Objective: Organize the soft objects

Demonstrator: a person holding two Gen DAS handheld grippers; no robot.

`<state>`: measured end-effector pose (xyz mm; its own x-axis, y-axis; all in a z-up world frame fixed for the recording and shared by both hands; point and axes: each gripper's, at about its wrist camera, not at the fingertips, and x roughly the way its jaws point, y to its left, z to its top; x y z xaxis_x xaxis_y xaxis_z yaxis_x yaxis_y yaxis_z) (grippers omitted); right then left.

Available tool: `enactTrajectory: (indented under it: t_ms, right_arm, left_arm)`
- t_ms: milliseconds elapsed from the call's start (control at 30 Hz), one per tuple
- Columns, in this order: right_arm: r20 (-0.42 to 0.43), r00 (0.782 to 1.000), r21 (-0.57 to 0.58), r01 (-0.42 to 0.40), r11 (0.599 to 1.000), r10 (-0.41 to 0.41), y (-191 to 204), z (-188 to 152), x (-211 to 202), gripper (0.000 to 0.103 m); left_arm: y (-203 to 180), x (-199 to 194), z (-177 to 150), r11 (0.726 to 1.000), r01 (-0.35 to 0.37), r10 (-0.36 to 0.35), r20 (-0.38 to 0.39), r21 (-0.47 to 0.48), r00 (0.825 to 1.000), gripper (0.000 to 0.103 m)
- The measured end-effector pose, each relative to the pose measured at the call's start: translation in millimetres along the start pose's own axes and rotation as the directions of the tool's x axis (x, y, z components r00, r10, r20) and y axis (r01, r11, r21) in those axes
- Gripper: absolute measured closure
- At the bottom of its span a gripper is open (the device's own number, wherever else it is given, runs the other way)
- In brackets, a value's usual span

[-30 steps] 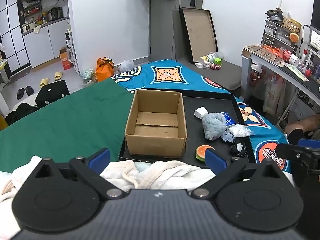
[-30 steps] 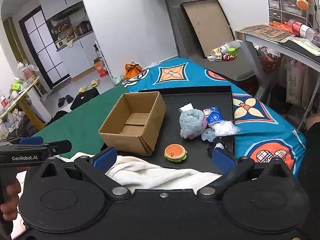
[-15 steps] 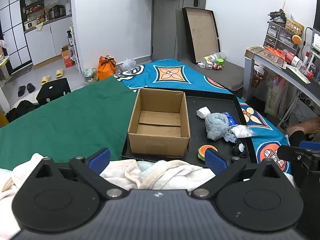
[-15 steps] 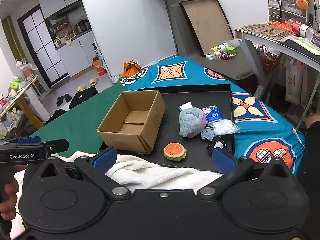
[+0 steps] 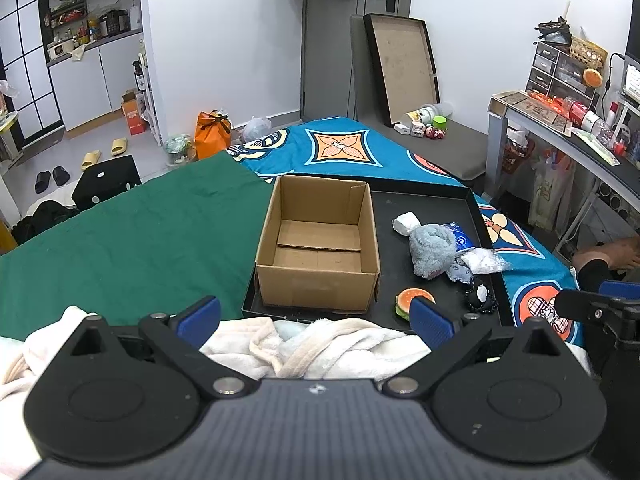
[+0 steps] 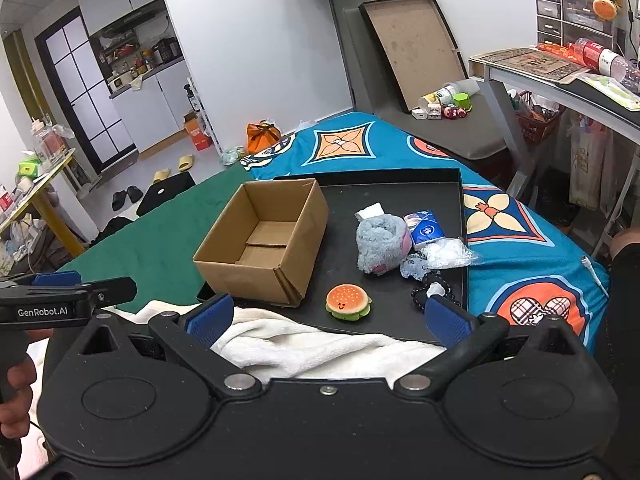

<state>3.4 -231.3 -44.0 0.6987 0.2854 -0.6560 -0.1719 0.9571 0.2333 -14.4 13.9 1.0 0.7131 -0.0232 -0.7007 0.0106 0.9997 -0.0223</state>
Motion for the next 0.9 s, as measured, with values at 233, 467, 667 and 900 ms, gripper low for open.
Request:
enactTrajectory:
  t_ms: [233,467,667,900]
  right_arm:
    - [0.001,1.000,0.000,0.002,1.000,-0.002,-0.4,-0.6,-0.4,0.000]
    - [0.001,1.000,-0.001,0.004,1.000,-0.004,-0.5,-1.1,-0.2,0.000]
    - [0.003,1.000,0.001,0.007,1.000,-0.007,-2.4,-0.6,-1.3,0.000]
    - [0.000,1.000,0.000,0.009,1.000,-0.009,-3.6,-0.4,-0.8,0.000]
  left_arm:
    - [0.1,-0.2,-0.4,1.000,0.000,0.000,0.000,0.000,1.000,0.003]
    - [-0.7,-0.9,-1.0,1.000,0.000,0.000,-0.001,0.004,1.000,0.003]
    - [-3.2,-0.9,-0.7,1.000,0.000,0.000,-0.003,0.007,1.000,0.003]
    - [-3.7,-0.9,-0.5,1.000,-0.001,0.001,-0.003,0.007,1.000,0.003]
